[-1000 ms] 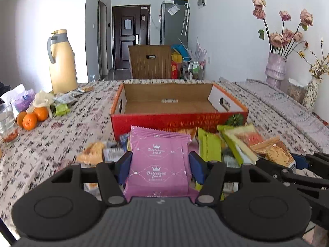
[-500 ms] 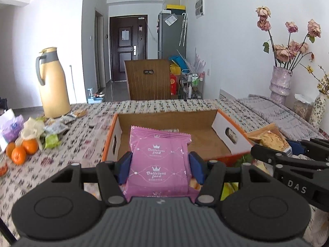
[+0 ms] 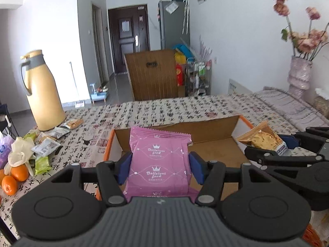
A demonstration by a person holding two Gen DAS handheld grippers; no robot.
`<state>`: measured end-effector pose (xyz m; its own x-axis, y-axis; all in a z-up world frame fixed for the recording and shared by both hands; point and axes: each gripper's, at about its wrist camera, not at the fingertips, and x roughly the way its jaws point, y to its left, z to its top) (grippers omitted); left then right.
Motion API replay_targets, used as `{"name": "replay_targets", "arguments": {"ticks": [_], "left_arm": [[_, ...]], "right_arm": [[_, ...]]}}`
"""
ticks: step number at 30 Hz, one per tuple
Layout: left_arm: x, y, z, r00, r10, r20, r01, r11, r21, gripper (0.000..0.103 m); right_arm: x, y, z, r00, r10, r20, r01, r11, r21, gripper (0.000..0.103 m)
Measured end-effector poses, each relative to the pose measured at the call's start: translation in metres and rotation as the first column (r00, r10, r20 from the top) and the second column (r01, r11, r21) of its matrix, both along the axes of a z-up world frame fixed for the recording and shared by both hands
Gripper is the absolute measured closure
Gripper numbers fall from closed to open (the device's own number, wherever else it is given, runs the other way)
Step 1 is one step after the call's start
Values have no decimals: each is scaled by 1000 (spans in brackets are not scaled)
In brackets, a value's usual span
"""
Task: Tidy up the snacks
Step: 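Carry both packets into the cardboard box and open both tools, then grasp the red-and-blue chip bag with the left tool while the right tool grasps the stick-snack packet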
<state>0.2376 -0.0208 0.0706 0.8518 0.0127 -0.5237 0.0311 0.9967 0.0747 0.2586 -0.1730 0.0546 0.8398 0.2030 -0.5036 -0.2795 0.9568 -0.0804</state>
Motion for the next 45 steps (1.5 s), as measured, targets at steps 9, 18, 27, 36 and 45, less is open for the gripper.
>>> {"name": "replay_targets", "arguments": {"ticks": [9,18,27,36,45], "left_arm": [[38,12,-33,991,42,-125,-43,999,-1,42],[20,17,-23,998,42,-45,-42,999,-2,0],[3,20,-16,998,50,-31,-51,999,-12,0],[-39,26,-8,999,51,10,-50,998,-45,0],[-82,32,-11,998,47,45,-42,995,-87,0]], "right_arm": [[44,10,-36,989,-14,-147,9,999,-34,63],[28,-3,-34,995,-39,-95,36,999,-29,0],[5,-18,-23,997,-53,-56,52,999,-5,0],[-38,-25,-15,999,-46,-4,46,998,35,0],[-89,-35,-20,999,-40,25,38,995,91,0]]}}
